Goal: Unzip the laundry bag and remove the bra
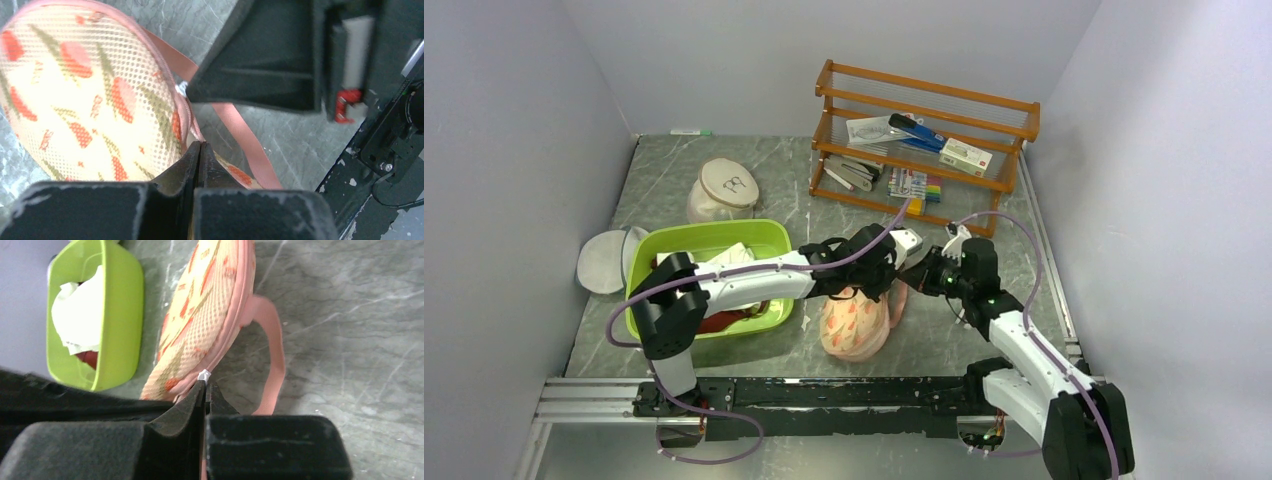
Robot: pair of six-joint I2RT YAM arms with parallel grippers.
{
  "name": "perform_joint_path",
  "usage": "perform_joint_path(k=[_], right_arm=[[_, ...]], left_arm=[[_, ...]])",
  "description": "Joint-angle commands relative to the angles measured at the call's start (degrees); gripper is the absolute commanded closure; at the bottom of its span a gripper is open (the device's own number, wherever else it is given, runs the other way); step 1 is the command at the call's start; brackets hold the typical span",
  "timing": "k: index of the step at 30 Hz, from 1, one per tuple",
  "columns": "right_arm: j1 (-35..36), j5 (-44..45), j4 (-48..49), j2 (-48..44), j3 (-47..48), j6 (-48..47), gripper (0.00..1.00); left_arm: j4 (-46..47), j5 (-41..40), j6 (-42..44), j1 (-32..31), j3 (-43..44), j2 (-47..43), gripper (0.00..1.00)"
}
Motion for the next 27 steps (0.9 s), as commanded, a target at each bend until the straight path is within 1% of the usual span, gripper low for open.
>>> perform_joint_path(k=[1, 6, 12, 15, 17, 19, 21, 23, 27], right_arm=[[-0.8, 8.7, 1.4, 4.1, 3.3, -1.9, 1.0], [-1.8, 11.0, 6.3, 10.9, 6.0, -2.6, 1.0], [-4.7, 11.7, 10.4, 17.1, 8.6, -4.1, 1.0], [-5.6, 9.7, 10.7, 20.1, 9.8, -6.2, 1.0], [-5.6, 7.7, 8.3, 20.5, 11.3, -8.8, 1.0], [-5.6, 6.0, 7.4, 19.4, 11.1, -10.2, 1.0], [-5.7, 4.0, 7.5, 17.5, 9.6, -10.5, 1.0], [-5.7, 2.1, 6.4, 16.1, 8.8, -10.5, 1.0], [-5.6, 0.7, 4.1, 13.9, 7.4, -10.1, 1.0]], left_arm=[[-0.6, 3.3, 1.1, -0.3, -2.1, -4.3, 0.93], [-1.9, 5.0, 1.2, -0.3, -2.6, -4.1, 0.93], [-0.3, 8.1, -0.9, -0.3, -4.0, -4.2, 0.93], [0.9, 9.6, -2.2, -0.3, -4.4, -3.9, 0.93], [-0.6, 9.5, -2.8, -0.2, -2.5, -2.7, 0.91], [-3.6, 8.9, -2.7, -0.3, 0.4, -1.3, 0.81], [-4.7, 8.8, -2.0, -0.2, 2.6, -0.4, 0.67], [-5.0, 9.0, -1.5, -0.1, 4.6, 0.4, 0.57], [-5.4, 9.5, -0.6, 0.3, 9.1, 1.3, 0.41]])
